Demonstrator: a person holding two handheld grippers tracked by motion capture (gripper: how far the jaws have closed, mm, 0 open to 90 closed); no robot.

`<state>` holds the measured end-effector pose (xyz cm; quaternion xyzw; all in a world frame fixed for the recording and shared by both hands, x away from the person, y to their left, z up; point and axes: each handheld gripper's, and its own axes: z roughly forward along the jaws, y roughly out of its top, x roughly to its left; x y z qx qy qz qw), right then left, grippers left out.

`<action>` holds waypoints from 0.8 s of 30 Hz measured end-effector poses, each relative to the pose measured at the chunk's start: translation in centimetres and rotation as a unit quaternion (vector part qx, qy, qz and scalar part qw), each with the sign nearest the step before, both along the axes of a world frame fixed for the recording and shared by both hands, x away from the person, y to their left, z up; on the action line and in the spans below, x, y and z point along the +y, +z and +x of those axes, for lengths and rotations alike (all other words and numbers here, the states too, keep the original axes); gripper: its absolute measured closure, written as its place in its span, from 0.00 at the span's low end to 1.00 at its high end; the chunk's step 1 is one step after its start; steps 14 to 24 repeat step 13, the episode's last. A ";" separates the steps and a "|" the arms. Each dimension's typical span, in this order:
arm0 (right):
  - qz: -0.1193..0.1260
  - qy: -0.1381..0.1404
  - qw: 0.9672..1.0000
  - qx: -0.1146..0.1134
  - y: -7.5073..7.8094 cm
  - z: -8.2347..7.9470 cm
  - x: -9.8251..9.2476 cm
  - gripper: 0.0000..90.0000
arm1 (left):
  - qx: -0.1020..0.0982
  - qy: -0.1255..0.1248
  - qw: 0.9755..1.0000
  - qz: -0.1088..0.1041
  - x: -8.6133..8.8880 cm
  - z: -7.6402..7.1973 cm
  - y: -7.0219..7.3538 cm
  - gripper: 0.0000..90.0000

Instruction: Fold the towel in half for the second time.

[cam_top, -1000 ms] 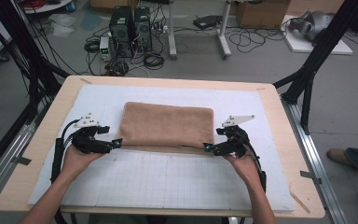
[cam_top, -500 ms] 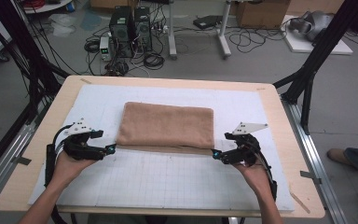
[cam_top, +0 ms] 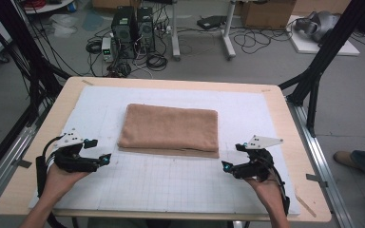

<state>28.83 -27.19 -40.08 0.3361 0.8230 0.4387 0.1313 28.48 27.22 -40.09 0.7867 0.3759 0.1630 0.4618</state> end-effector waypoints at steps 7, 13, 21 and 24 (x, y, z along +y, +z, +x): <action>0.000 -0.002 1.000 0.001 -0.5 -0.7 -0.5 0.14 | 0.002 0.000 1.000 -0.001 0.2 -0.6 -0.5 0.21; 0.002 -0.001 1.000 0.003 -0.8 -0.7 -0.5 0.14 | -0.001 0.003 1.000 -0.004 0.0 -0.9 -0.5 0.21; 0.002 -0.001 1.000 0.003 -0.8 -0.7 -0.5 0.14 | -0.001 0.003 1.000 -0.004 0.0 -0.9 -0.5 0.21; 0.002 -0.001 1.000 0.003 -0.8 -0.7 -0.5 0.14 | -0.001 0.003 1.000 -0.004 0.0 -0.9 -0.5 0.21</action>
